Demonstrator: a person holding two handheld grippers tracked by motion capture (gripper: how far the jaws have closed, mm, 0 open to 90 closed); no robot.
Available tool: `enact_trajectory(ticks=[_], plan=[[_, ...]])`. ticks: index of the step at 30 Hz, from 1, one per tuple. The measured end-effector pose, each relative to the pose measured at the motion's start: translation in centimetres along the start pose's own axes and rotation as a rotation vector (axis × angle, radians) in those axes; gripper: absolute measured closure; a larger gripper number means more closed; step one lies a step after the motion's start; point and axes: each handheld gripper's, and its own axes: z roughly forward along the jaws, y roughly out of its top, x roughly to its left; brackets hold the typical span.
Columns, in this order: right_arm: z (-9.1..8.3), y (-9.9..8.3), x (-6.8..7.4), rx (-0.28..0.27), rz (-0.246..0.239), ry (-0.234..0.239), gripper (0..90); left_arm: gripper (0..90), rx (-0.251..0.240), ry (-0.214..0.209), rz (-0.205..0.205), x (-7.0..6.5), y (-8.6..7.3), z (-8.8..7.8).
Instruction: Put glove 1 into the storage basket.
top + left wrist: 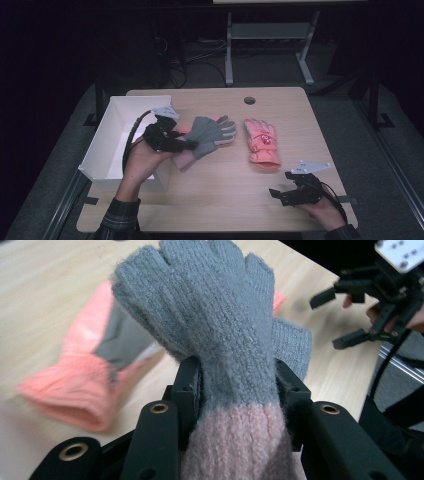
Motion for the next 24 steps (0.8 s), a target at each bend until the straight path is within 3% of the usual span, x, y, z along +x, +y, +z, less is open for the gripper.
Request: enact_trajectory(ticks=[6, 11, 17, 24], plan=[[-0.1, 0.0, -0.3, -0.008, -0.002, 0.004, 10.3, 62.4, -0.029, 0.071, -0.026, 1.7, -0.7, -2.7], [-0.2, 0.0, -0.5, -0.01, -0.004, 0.004, 10.3, 62.4, -0.056, 0.145, -0.072, 3.2, -1.8, -4.4], [-0.2, 0.1, -0.4, -0.004, -0.001, 0.008, 10.3, 62.4, -0.093, 0.198, -0.129, 5.0, -3.2, -6.4], [-0.2, 0.0, -0.4, -0.006, -0.008, 0.009, 10.3, 62.4, -0.078, 0.292, -0.182, 7.4, -4.8, -7.1]])
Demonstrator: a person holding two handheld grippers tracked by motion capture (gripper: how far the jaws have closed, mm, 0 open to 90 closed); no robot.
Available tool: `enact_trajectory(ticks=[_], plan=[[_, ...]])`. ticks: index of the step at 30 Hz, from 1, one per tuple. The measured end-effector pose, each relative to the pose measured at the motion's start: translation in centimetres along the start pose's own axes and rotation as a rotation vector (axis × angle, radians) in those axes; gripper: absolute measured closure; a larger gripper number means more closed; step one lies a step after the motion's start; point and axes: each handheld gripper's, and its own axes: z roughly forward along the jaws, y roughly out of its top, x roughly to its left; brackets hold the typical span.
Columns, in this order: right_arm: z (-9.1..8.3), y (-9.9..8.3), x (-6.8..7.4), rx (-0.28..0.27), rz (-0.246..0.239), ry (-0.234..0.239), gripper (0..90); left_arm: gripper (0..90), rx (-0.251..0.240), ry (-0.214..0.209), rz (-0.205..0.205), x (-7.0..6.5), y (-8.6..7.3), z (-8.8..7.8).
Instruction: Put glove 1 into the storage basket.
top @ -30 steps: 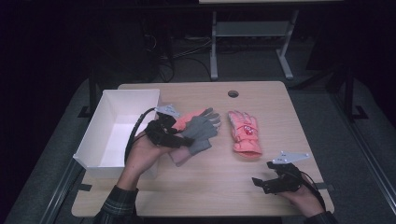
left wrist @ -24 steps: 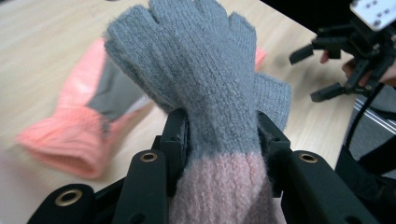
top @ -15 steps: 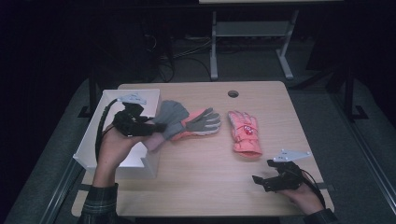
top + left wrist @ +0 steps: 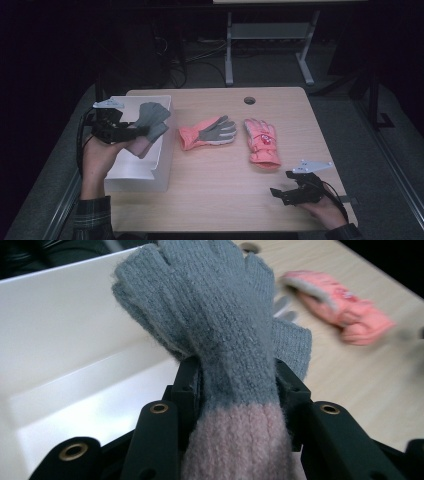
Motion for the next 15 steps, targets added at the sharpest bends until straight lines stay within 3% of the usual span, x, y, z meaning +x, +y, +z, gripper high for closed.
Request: enact_trajectory(ticks=[6, 15], plan=[[-0.2, -0.2, 0.0, 0.003, 0.007, -0.001, 10.3, 62.4, 0.044, 0.054, -0.036, 2.1, -1.1, 1.7], [-0.6, -0.6, 0.1, 0.0, 0.015, -0.008, 10.3, 62.3, 0.111, 0.107, -0.029, 4.3, -2.3, 4.7]])
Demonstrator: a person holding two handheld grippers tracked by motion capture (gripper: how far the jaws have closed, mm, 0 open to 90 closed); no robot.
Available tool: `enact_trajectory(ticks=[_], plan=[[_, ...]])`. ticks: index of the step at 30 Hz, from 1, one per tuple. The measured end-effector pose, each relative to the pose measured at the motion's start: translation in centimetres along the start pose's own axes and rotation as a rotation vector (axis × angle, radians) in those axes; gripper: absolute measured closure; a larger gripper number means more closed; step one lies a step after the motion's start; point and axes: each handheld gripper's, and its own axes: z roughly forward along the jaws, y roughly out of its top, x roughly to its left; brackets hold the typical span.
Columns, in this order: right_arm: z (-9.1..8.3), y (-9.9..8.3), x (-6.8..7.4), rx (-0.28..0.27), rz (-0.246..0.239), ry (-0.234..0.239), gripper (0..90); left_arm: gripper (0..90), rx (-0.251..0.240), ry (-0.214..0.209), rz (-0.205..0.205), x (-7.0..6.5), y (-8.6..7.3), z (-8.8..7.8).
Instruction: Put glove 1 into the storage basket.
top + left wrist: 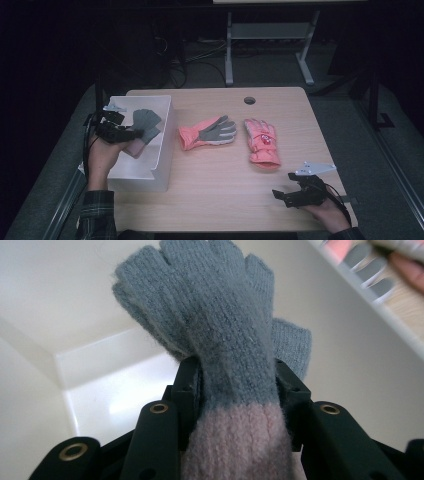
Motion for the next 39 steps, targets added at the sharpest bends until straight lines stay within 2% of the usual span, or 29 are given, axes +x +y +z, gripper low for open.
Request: enact_trajectory(ticks=[3, 8, 19, 20, 25, 29, 32, 34, 35, 39], plan=[[0.0, 0.0, 0.0, -0.001, -0.002, -0.003, 10.3, 62.3, 0.03, 0.014, 0.006, 0.7, -0.5, 1.0], [0.0, -0.1, 0.0, -0.001, -0.002, 0.001, 10.3, 62.3, 0.068, 0.03, -0.025, 1.9, -1.6, 2.4], [0.0, -0.1, 0.0, -0.001, -0.001, 0.003, 10.3, 61.3, 0.162, 0.046, -0.055, 2.8, -2.9, 4.6], [0.0, -0.1, 0.0, 0.0, -0.001, 0.003, 10.3, 61.0, 0.184, 0.045, -0.057, 3.0, -3.1, 4.9], [-0.1, -0.1, 0.0, -0.001, 0.0, 0.004, 10.3, 57.2, 0.231, 0.052, -0.061, 3.1, -3.6, 5.8], [-0.1, -0.1, 0.1, 0.001, -0.001, 0.005, 10.3, 44.7, 0.234, 0.051, -0.062, 2.9, -3.6, 6.1], [-0.1, -0.1, 0.0, 0.0, 0.0, 0.005, 10.3, 34.5, 0.211, 0.073, -0.045, 2.7, -3.4, 6.0], [-0.1, -0.1, 0.0, -0.003, -0.004, 0.004, 10.3, 28.2, 0.193, 0.067, -0.063, 2.4, -3.3, 5.7], [-0.2, -0.1, 0.1, -0.001, 0.001, 0.005, 10.3, 24.9, 0.186, 0.069, -0.057, 2.4, -3.1, 5.6], [-0.2, -0.1, 0.1, 0.001, 0.0, 0.006, 10.3, 19.7, 0.167, 0.07, -0.049, 2.1, -2.7, 4.9]])
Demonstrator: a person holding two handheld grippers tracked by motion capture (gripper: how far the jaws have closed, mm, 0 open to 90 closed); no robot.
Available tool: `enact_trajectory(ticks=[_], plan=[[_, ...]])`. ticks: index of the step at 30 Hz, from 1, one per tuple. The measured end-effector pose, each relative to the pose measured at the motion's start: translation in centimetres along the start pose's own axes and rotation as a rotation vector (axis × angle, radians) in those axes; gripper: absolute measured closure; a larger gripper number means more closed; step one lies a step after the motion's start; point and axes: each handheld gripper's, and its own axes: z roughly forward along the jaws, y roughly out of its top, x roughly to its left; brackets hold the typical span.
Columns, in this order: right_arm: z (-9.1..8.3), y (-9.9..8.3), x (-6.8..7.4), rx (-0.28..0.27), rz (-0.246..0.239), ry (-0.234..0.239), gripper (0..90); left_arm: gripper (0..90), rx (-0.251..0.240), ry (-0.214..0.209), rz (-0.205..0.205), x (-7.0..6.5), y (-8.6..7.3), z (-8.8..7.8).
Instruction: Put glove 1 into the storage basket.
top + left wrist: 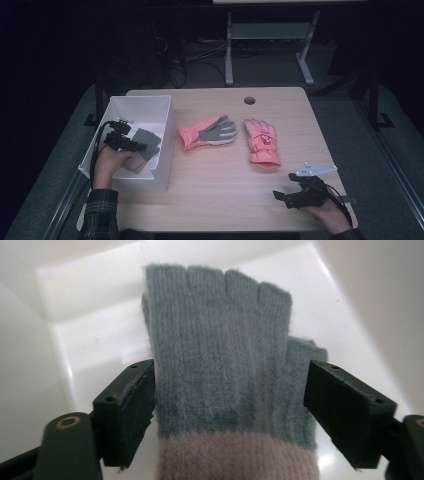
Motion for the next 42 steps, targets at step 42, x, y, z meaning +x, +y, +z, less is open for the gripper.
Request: enact_trajectory(ticks=[42], plan=[[0.1, 0.0, 0.1, 0.006, -0.004, 0.005, 10.3, 46.5, -0.267, -0.349, 0.275, -14.6, 5.0, -7.3]])
